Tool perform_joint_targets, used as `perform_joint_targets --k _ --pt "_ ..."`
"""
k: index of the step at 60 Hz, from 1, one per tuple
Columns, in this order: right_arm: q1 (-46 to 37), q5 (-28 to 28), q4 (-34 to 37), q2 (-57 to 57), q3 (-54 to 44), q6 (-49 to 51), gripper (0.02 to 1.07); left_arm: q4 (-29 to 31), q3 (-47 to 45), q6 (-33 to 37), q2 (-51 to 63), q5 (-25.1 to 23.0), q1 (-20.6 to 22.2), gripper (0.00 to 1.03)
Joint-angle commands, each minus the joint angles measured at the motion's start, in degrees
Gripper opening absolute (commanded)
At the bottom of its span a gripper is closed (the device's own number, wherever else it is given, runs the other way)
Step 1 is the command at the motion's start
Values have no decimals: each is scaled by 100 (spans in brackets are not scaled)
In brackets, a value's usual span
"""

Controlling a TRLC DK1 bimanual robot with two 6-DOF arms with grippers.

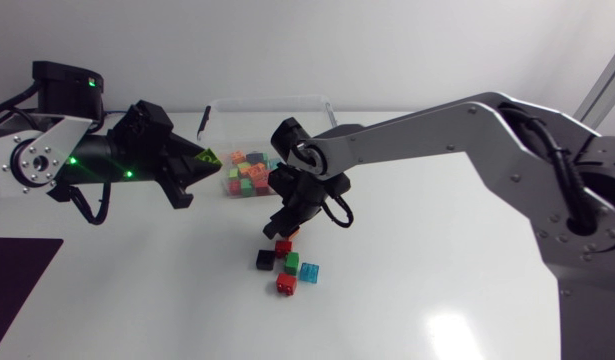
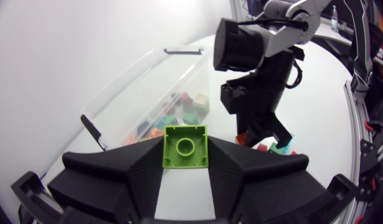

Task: Place the duplo bricks in the container

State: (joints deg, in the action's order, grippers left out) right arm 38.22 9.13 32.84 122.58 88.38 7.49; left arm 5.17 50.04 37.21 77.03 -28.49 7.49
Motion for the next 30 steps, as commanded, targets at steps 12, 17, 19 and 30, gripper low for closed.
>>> perform_joint_targets --k 12,17,19,30 --pt "-253 -25 -14 -1202 -620 25 34 -710 867 -917 769 -60 -72 25" --pt "-324 -16 -6 -1545 -708 51 34 -886 1122 -1164 1059 -51 -81 25" --pt "-359 -16 12 -1676 -708 60 34 -895 1227 -1199 1156 -34 -81 25" --pt "-517 -16 21 -2090 -611 113 34 -1018 1825 -1427 1797 177 -45 25"
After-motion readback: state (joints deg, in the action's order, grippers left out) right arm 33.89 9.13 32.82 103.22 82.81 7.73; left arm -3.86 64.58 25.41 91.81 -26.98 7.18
